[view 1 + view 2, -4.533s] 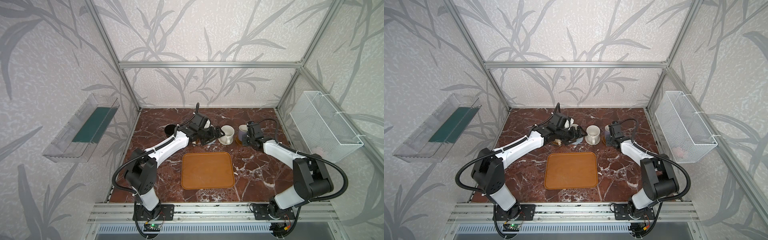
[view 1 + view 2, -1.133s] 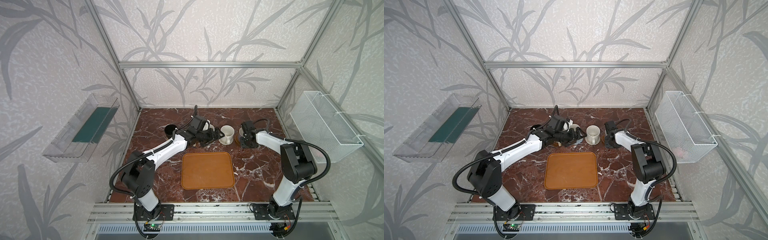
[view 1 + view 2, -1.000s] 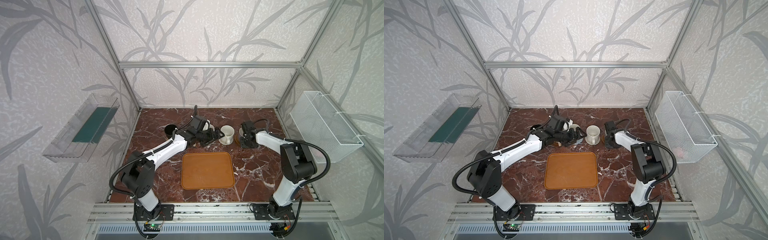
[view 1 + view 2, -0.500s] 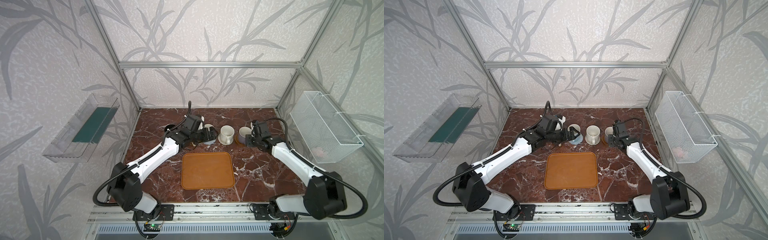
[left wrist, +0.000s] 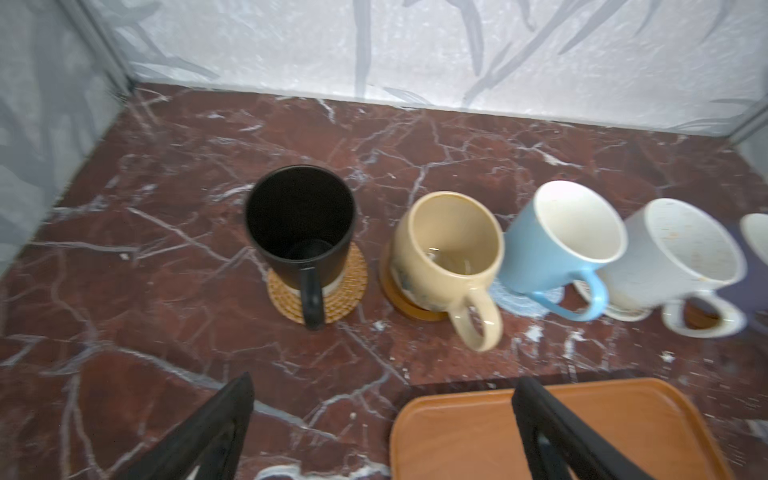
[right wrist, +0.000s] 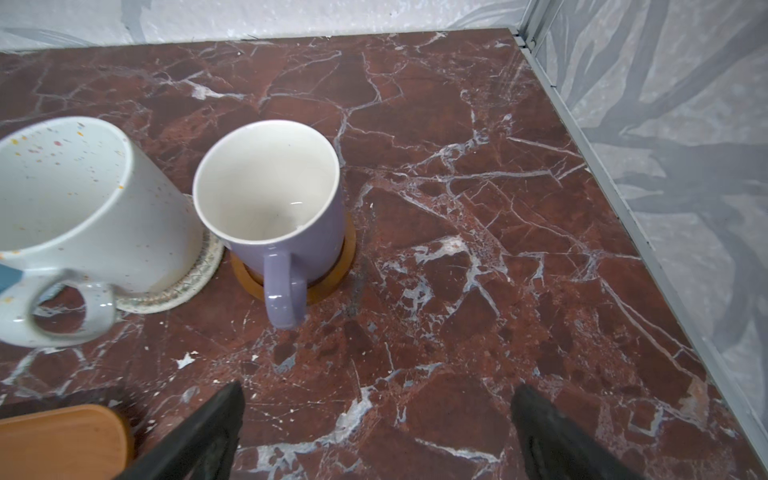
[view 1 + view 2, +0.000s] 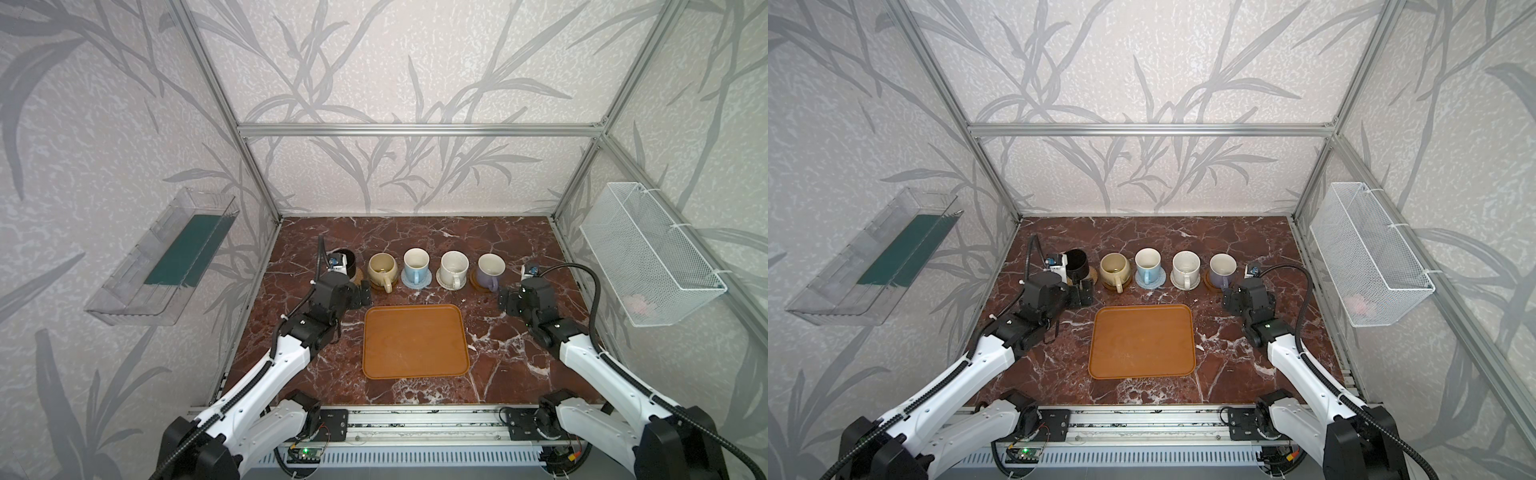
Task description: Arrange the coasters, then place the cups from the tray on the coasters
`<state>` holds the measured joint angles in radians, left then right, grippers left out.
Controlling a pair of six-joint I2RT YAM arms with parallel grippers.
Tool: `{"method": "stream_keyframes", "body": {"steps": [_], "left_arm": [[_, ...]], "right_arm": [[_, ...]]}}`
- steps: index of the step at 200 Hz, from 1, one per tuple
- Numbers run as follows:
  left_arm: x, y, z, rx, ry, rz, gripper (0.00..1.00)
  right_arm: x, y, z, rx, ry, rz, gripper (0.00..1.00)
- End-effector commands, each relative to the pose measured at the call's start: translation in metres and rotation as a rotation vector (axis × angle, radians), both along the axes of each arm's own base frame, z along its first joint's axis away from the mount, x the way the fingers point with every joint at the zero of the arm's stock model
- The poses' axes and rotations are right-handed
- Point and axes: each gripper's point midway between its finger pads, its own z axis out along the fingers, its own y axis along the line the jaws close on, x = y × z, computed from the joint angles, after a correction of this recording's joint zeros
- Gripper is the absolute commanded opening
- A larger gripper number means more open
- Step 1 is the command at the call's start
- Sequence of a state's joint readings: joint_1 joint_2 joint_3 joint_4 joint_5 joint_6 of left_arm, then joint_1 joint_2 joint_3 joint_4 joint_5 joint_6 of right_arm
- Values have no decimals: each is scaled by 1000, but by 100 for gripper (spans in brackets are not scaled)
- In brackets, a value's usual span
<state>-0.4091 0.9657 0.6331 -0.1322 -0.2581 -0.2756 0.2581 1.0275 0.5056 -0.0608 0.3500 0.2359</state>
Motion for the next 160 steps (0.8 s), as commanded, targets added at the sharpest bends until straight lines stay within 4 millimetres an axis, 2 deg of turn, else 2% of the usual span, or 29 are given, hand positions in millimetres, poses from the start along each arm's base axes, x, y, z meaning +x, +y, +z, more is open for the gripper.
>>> {"method": "stream_keyframes", "body": {"steps": [1, 28, 41, 66, 137, 145, 160], "left_arm": [[12, 36, 19, 161, -156, 126, 99], [18, 55, 12, 250, -223, 180, 99], [22, 63, 5, 296, -233, 199, 99], [26, 91, -7, 370, -227, 326, 99], [49, 108, -60, 222, -204, 263, 99], [53, 108, -58, 225, -227, 252, 99], [58, 110, -58, 209, -237, 251, 99]], "right_arm": [[14, -11, 16, -32, -98, -32, 100], [25, -15, 20, -79, -165, 11, 100], [29, -17, 14, -111, -176, 26, 100], [35, -26, 1, -82, -172, -9, 100], [54, -31, -6, -129, -273, -21, 97], [58, -31, -2, -136, -297, -21, 97], [61, -32, -6, -131, -292, -30, 97]]}}
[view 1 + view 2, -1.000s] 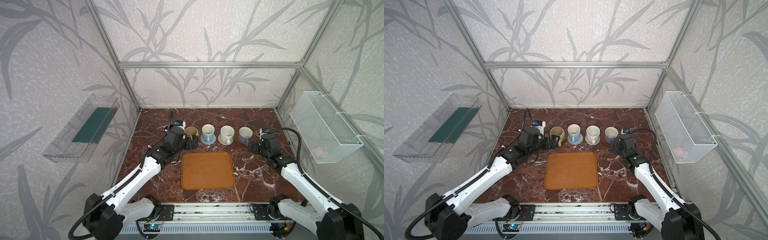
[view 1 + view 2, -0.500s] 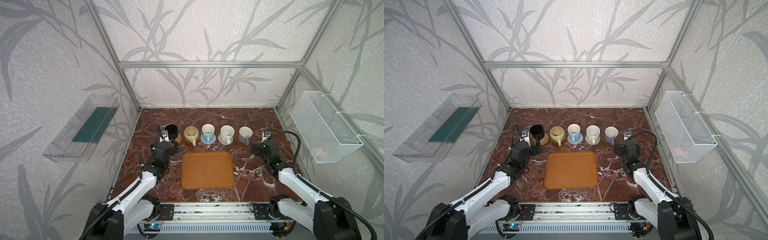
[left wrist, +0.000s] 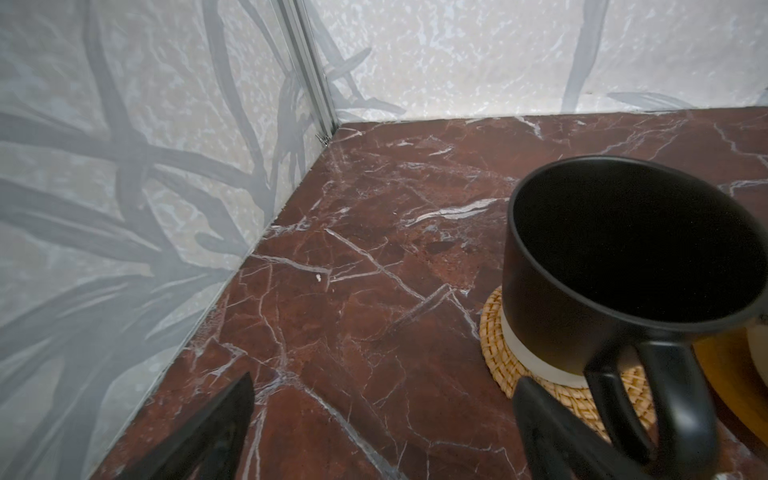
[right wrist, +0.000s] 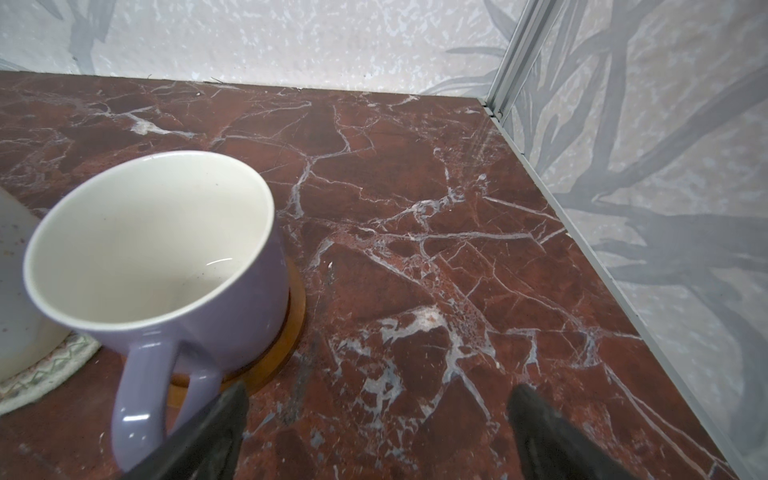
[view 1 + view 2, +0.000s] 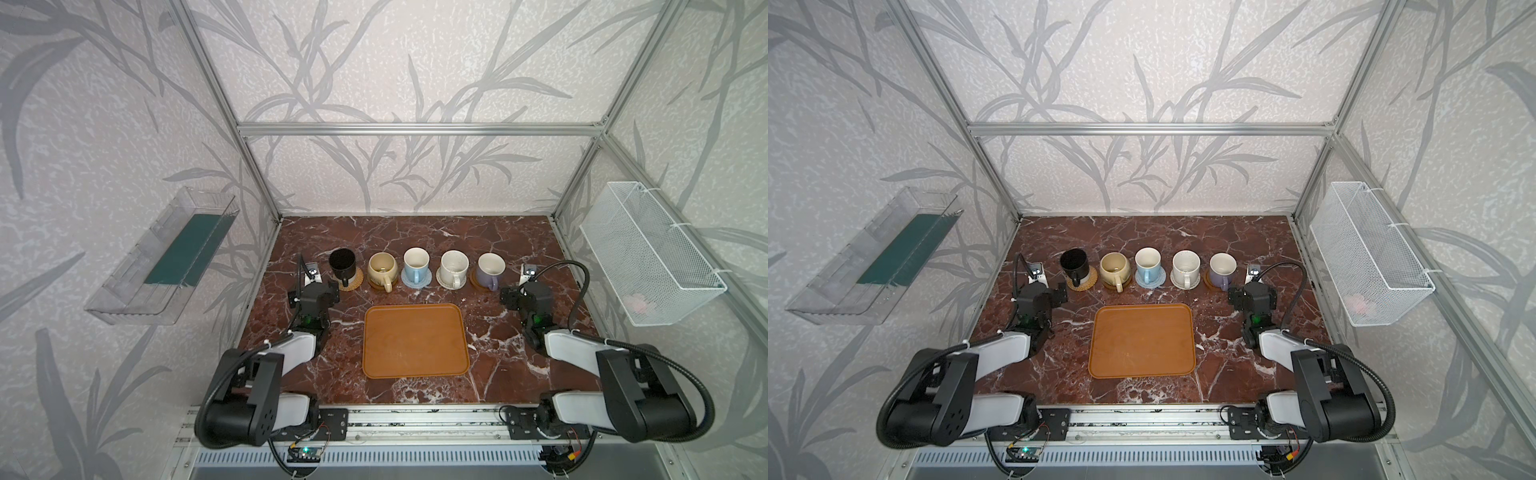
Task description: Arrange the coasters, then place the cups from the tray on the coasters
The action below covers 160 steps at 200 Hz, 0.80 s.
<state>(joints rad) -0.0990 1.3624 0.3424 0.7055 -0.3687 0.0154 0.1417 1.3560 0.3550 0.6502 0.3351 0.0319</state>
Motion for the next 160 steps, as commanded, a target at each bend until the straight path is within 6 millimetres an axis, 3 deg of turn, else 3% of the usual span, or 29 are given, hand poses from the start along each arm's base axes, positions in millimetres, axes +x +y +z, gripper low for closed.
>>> {"method": "stream_keyframes", "body": {"steps": [1, 95, 129, 160], "left_arm": [[14, -4, 20, -44, -124, -52, 99], [24, 2, -7, -85, -129, -75, 99], [24, 6, -4, -94, -142, -54, 99], [28, 4, -9, -105, -102, -72, 99]], "right_arm": [[12, -4, 20, -8, -104, -21, 97], [24, -1, 9, 4, -65, -1, 100], [27, -1, 6, 7, -48, 4, 99], [33, 15, 1, 5, -28, 96, 99]]}}
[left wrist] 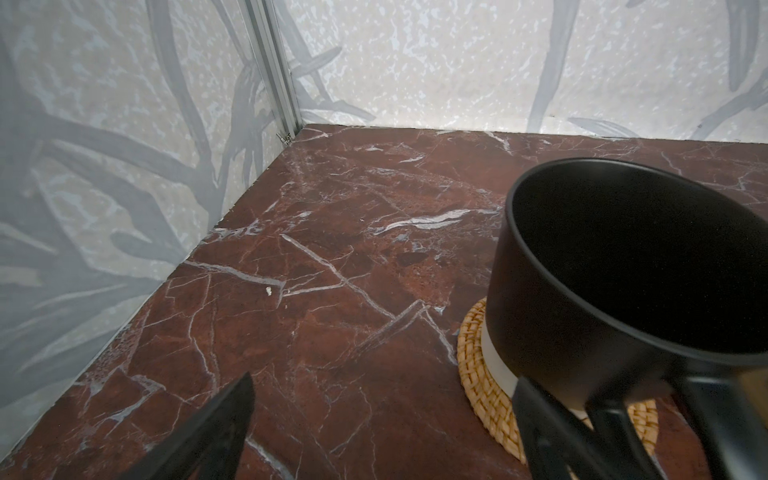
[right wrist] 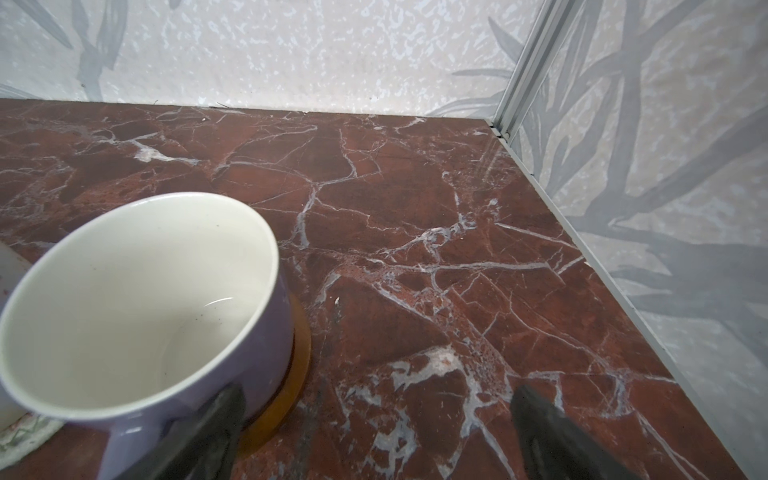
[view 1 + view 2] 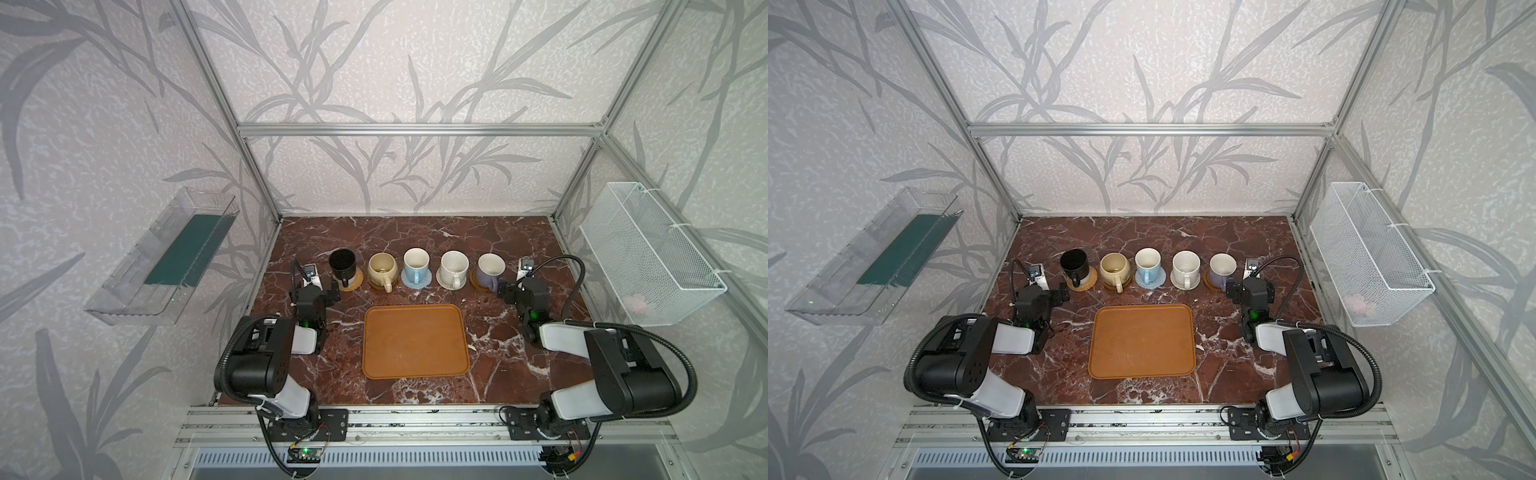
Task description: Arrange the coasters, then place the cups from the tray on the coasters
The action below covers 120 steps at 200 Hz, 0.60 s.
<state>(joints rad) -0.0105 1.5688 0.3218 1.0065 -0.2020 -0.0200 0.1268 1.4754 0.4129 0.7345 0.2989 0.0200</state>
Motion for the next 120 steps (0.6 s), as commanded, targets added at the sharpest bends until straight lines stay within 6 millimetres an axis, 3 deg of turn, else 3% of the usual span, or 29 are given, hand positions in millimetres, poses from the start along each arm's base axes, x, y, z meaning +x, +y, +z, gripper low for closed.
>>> {"method": "stream_keyframes", "body": {"steps": [1, 39, 120], "left_arm": [[8, -1, 8, -11, -23, -16, 99], [11, -2, 7, -19, -9, -32, 99], [13, -1, 6, -25, 3, -30, 99]], "right_arm": [[10, 11, 3, -2, -13, 75, 99], [7, 17, -3, -1, -77, 115, 99], [6, 17, -4, -2, -36, 116, 99]]}}
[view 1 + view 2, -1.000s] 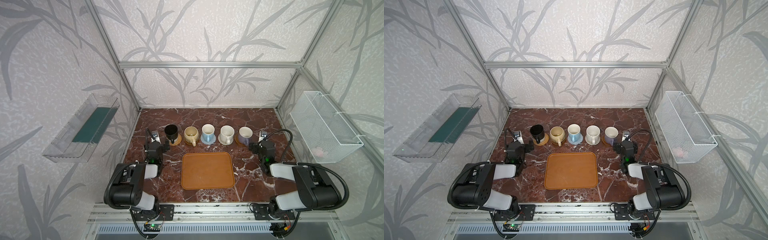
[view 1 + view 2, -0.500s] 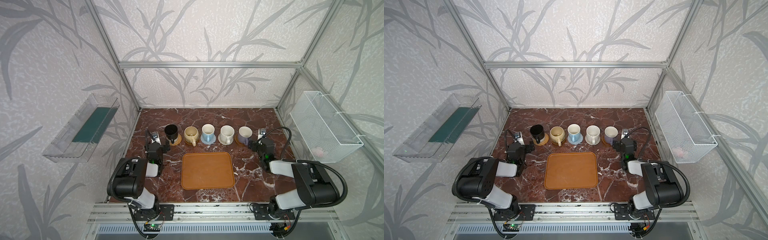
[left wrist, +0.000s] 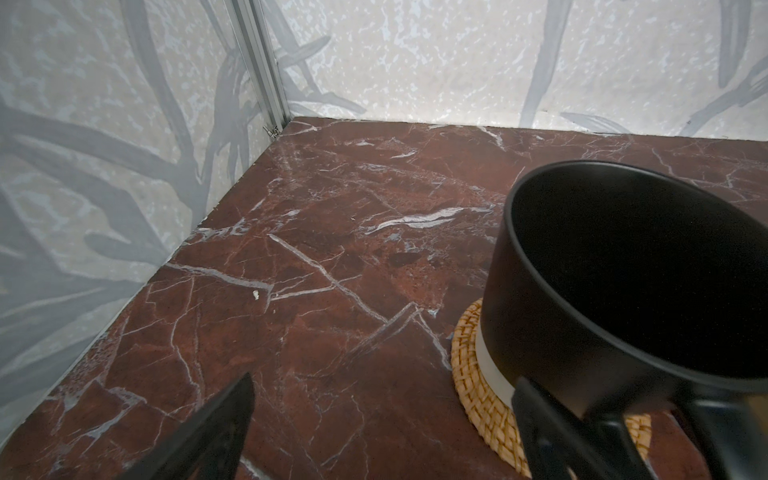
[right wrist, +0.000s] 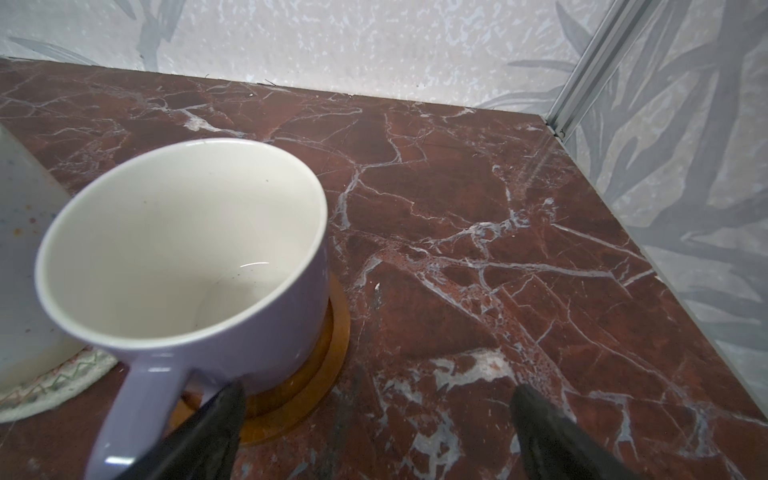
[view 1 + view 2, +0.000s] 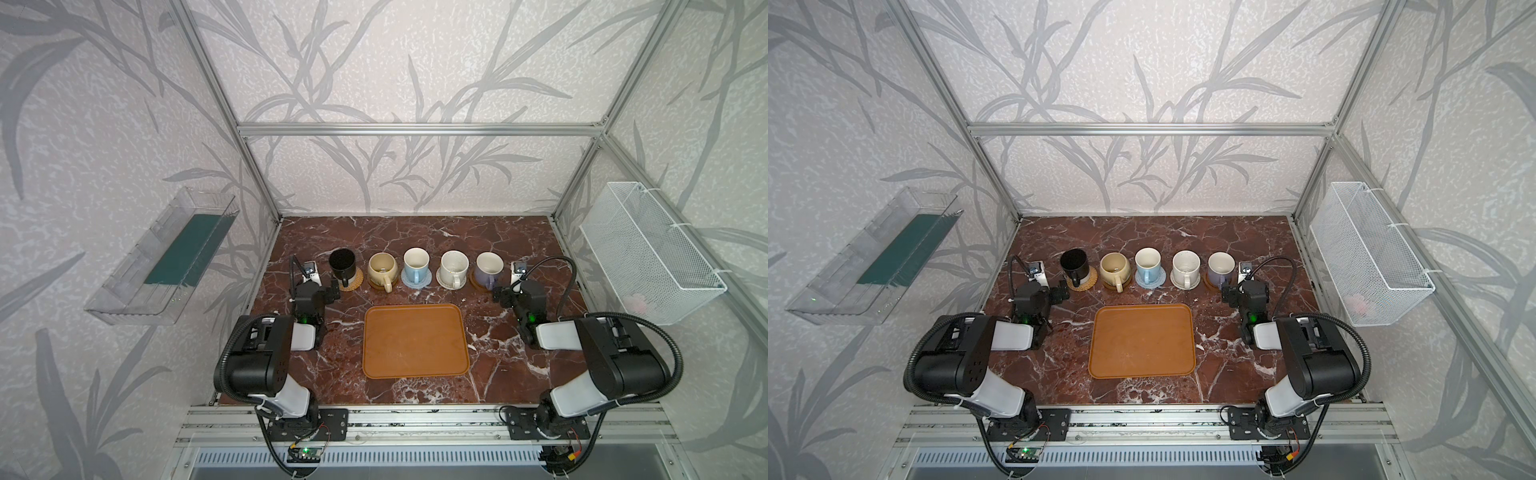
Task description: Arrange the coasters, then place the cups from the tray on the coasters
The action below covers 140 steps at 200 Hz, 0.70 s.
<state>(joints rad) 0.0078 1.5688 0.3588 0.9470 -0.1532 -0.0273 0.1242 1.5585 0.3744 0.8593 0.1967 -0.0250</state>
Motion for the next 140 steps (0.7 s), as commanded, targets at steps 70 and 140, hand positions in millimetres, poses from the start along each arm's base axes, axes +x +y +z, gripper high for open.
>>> {"method": "stream_keyframes", "body": {"steps": [70, 140], "left_arm": [[6, 0, 6, -2, -13, -5, 99], [6, 0, 7, -3, -17, -5, 99]], "right_arm": [[6, 1, 15, -1, -45, 9, 99], [6, 1, 15, -2, -44, 10, 99]]}}
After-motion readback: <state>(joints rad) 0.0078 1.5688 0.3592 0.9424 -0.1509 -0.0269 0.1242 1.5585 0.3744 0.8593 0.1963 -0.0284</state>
